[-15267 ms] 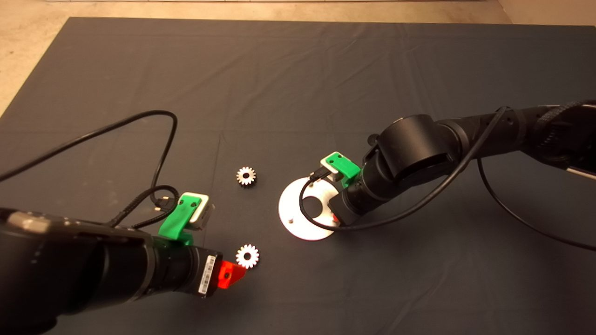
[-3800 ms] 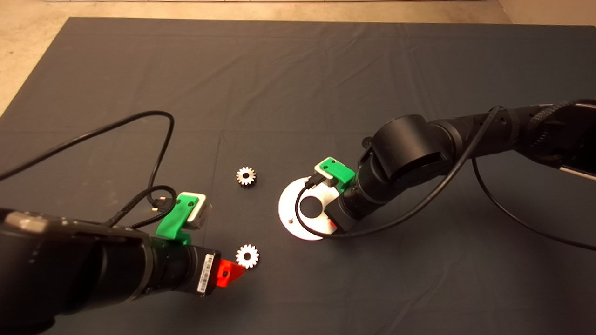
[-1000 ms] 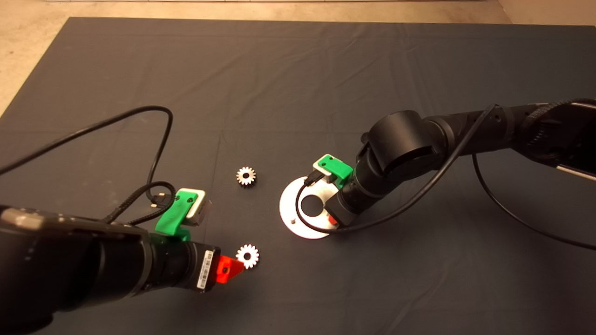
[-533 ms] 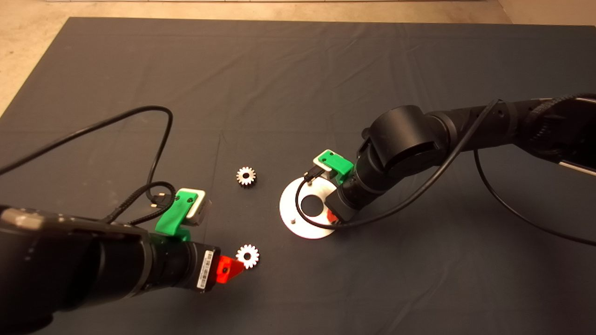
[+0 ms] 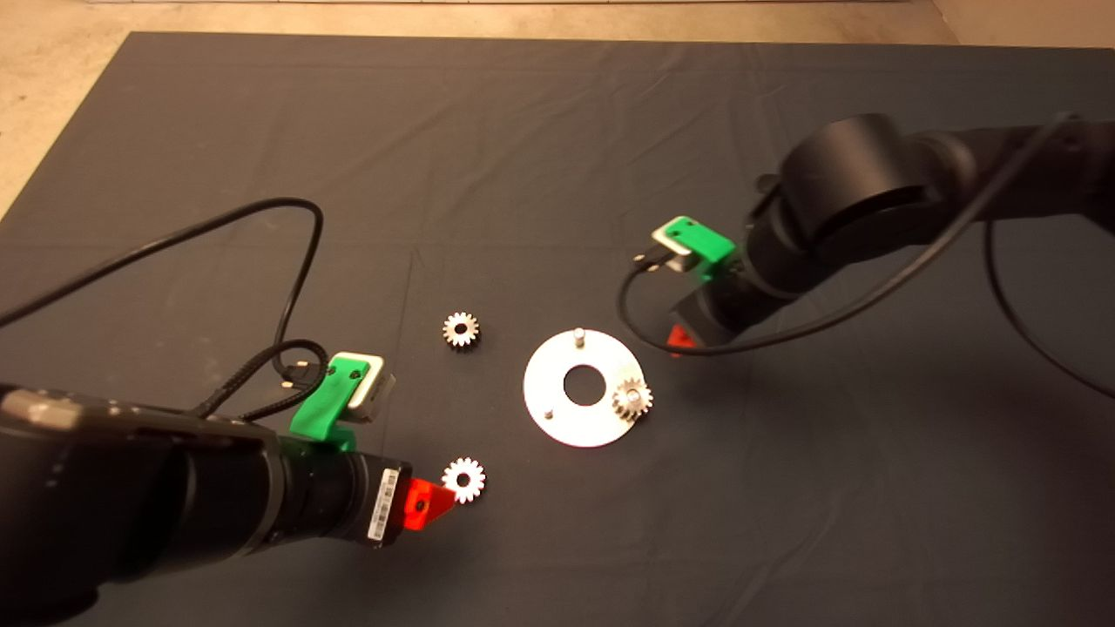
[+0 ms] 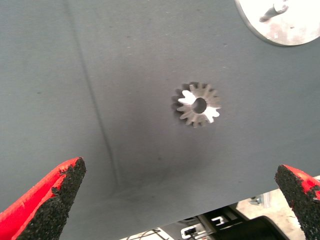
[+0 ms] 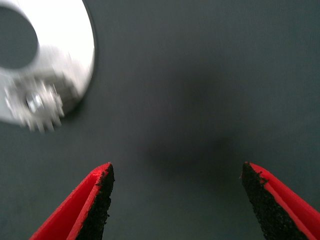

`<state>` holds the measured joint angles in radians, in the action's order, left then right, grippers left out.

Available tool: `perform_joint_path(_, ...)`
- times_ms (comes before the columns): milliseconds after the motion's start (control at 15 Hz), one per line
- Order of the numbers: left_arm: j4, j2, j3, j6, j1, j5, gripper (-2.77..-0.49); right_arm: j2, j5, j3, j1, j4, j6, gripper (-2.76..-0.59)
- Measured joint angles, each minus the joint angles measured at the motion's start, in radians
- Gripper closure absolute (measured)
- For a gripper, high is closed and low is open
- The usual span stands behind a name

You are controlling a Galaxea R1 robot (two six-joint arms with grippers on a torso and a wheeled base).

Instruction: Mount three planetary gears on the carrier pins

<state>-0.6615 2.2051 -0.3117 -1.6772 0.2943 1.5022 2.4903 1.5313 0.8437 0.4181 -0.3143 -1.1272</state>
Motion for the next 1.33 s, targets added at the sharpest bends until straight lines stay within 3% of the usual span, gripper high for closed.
perform_joint_path(200,0.002,0.0,0.0,0.043,0.0,0.02,-2.76,-0.163,0.003,-0.218,0.014,0.078,-0.09,-1.87)
perform_joint_path(333,0.003,0.0,0.0,0.054,0.0,0.021,-2.76,-0.248,0.001,-0.333,0.029,0.104,-0.15,-1.87)
perform_joint_path(533,0.004,0.022,0.0,0.125,0.0,0.025,-2.76,-0.35,0.002,-0.401,0.043,0.152,-0.192,-1.87)
perform_joint_path(667,0.004,0.065,0.0,0.134,-0.001,0.023,-2.76,-0.389,0.003,-0.418,0.084,0.163,-0.205,-1.87)
perform_joint_path(800,0.0,0.083,0.0,0.134,-0.007,0.024,-2.76,-0.406,0.002,-0.426,0.098,0.173,-0.21,-1.87)
perform_joint_path(867,-0.018,0.086,0.0,0.134,-0.028,0.025,-2.76,-0.411,0.002,-0.429,0.103,0.178,-0.214,-1.87)
perform_joint_path(933,-0.056,0.091,0.0,0.135,-0.06,0.025,-2.76,-0.415,0.001,-0.431,0.109,0.182,-0.215,-1.87)
perform_joint_path(1200,-0.23,0.116,0.0,0.147,-0.216,0.023,-2.76,-0.425,0.001,-0.435,0.117,0.193,-0.221,-1.87)
perform_joint_path(1267,-0.263,0.117,0.0,0.156,-0.244,0.024,-2.76,-0.426,0.001,-0.436,0.118,0.198,-0.221,-1.87)
perform_joint_path(1333,-0.275,0.117,0.0,0.181,-0.26,0.025,-2.76,-0.427,0.002,-0.436,0.118,0.2,-0.221,-1.87)
